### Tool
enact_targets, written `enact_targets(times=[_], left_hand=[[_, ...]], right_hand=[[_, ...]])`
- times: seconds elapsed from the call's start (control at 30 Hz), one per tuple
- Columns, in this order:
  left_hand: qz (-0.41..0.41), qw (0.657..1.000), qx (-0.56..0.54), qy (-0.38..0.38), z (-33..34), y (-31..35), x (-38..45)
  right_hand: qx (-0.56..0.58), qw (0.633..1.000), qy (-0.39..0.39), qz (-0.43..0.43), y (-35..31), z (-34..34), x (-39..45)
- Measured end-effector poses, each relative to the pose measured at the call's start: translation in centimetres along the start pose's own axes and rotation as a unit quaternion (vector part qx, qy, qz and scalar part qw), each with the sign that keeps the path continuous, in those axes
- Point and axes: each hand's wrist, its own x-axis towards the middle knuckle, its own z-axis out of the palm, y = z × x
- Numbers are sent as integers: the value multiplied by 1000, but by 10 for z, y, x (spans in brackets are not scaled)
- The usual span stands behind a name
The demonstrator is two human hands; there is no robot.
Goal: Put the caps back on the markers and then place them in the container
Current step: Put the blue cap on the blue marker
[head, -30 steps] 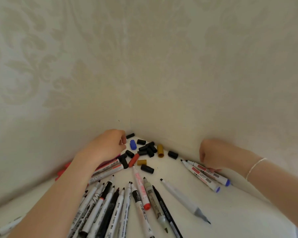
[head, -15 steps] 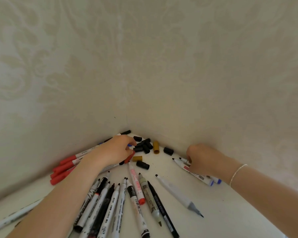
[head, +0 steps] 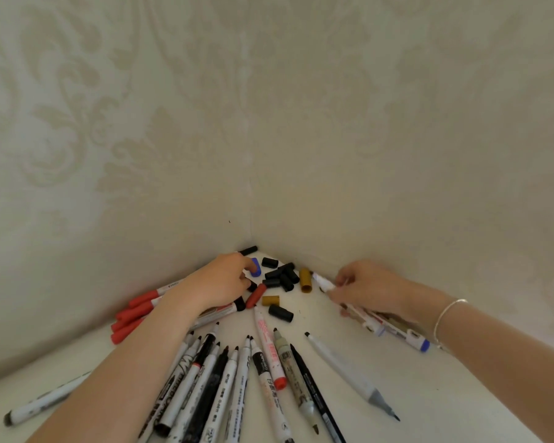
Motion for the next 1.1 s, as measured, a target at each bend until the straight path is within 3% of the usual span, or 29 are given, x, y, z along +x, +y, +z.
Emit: enact_targets(times=[0.07,0.1,0.2,0.33,0.53,0.73,0.9,1.0,1.1], left_hand=[[-8,1000,-11,6,0,-4,1],[-12,1000,-20,6,0,-5,2],[-14,998,-61,10,-1,-10,6],[-37,993,-110,29,-4,-18,9],[-76,984,-128,99,-13,-14,20],[-30,997,23,61,0,9,52],[-45,973,217,59,12,19,64],[-46,971,224,72,16,20,65],[-34,983,134,119,13,21,58]], right_hand=[[258,963,-81,15,-11,-3,-1],[329,938,-111,18,-15,-4,-2],[395,906,-152,18,-23,-1,4],[427,889,-168,16,-27,6,16],[400,909,-118,18,-30,4,26],[396,912,-110,0,-35,14,30],[383,917,-113,-15,-32,17,27],[369,922,-112,-19,-31,15,25],[340,936,-87,-31,-34,13,21]])
